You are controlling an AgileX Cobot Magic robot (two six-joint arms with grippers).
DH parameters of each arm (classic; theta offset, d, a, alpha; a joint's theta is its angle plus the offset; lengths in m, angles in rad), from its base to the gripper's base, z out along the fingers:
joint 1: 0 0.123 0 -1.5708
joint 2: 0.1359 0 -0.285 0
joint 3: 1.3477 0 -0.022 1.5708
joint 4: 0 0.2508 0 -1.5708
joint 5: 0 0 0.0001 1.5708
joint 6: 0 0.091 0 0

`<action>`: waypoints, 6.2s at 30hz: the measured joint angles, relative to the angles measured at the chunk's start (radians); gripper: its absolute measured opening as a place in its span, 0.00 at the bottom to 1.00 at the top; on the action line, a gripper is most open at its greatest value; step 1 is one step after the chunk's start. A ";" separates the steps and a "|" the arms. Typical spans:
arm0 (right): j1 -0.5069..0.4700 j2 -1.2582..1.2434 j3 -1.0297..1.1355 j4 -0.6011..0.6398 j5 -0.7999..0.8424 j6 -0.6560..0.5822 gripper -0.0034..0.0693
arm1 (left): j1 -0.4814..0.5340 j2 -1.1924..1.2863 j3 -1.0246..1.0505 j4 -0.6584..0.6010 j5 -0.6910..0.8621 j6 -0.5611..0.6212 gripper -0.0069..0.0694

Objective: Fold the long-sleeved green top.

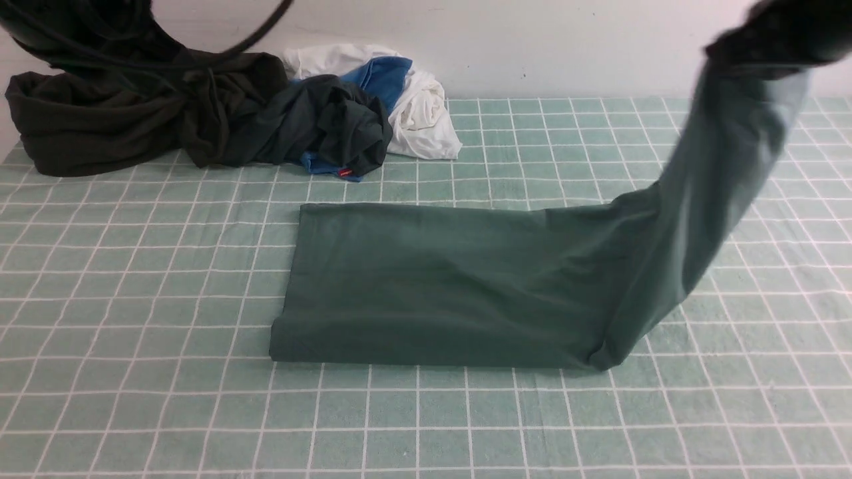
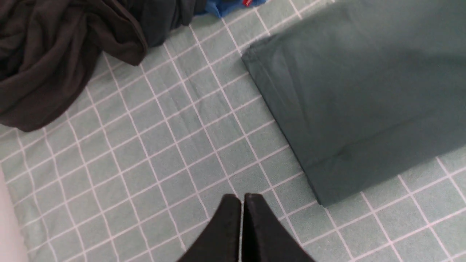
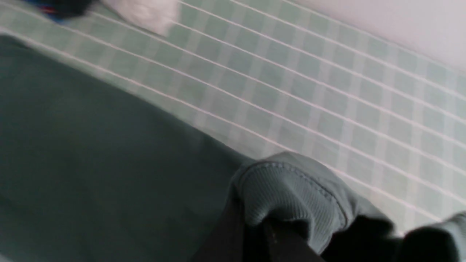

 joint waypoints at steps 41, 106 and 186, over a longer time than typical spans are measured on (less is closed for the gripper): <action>0.293 0.778 -0.378 0.020 -0.003 0.107 0.65 | 0.000 -0.455 0.762 0.071 -0.265 -0.108 0.09; 0.268 -0.983 0.953 0.131 -0.452 0.036 0.03 | 0.000 -1.295 1.210 0.076 -0.329 -0.265 0.09; -0.353 -1.601 1.661 -0.107 -0.603 0.375 0.03 | 0.267 -1.445 1.734 -0.087 -0.944 -0.265 0.09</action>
